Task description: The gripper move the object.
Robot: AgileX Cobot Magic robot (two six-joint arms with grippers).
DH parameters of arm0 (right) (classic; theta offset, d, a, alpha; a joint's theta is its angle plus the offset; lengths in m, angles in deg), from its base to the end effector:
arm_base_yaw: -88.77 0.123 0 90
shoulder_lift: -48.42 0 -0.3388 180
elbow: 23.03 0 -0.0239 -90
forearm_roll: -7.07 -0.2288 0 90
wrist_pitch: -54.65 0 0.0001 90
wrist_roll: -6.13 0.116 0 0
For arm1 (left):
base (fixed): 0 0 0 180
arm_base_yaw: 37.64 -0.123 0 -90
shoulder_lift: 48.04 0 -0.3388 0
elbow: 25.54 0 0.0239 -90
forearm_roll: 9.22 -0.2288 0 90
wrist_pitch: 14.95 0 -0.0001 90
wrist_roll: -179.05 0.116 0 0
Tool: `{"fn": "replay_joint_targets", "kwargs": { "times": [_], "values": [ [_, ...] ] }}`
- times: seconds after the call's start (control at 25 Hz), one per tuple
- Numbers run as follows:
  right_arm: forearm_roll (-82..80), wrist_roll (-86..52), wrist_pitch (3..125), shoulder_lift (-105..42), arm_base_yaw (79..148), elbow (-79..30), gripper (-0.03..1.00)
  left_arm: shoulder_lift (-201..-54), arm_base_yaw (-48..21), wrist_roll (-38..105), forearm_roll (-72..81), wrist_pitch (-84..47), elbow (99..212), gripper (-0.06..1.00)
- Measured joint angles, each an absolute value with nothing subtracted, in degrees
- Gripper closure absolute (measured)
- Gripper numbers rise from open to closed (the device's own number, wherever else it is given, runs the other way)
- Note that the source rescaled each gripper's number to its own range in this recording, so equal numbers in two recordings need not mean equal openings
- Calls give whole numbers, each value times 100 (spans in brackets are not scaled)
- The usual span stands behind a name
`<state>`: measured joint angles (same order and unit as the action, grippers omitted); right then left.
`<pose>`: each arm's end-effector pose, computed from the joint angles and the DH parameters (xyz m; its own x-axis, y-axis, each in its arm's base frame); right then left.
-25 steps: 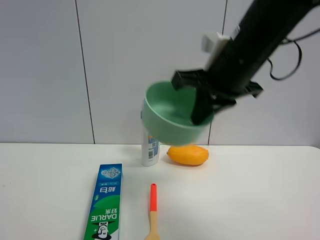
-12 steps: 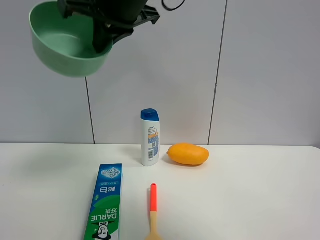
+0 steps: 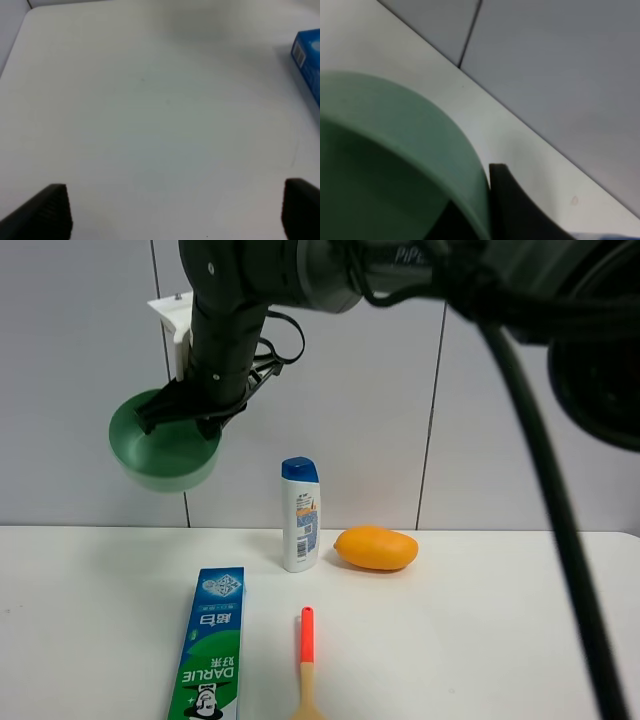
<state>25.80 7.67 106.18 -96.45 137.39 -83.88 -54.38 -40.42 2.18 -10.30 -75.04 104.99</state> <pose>0.4072 0.4180 0.2875 -0.3427 -0.6525 -0.6759 -0.6795 0.6689 -0.3013 -0.0566 -0.0009 0.2580 -0.4394 0.0427 -0.8973 -0.0351 0.9973 0.0647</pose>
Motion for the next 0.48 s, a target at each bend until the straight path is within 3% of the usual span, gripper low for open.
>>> {"fn": "replay_joint_targets", "kwargs": {
  "times": [0.48],
  "values": [
    [3763,1894,9691,-10179,13644,-8412,97,-5438,-4042,218,-1023,-7504,10499,-6]
  ]
}}
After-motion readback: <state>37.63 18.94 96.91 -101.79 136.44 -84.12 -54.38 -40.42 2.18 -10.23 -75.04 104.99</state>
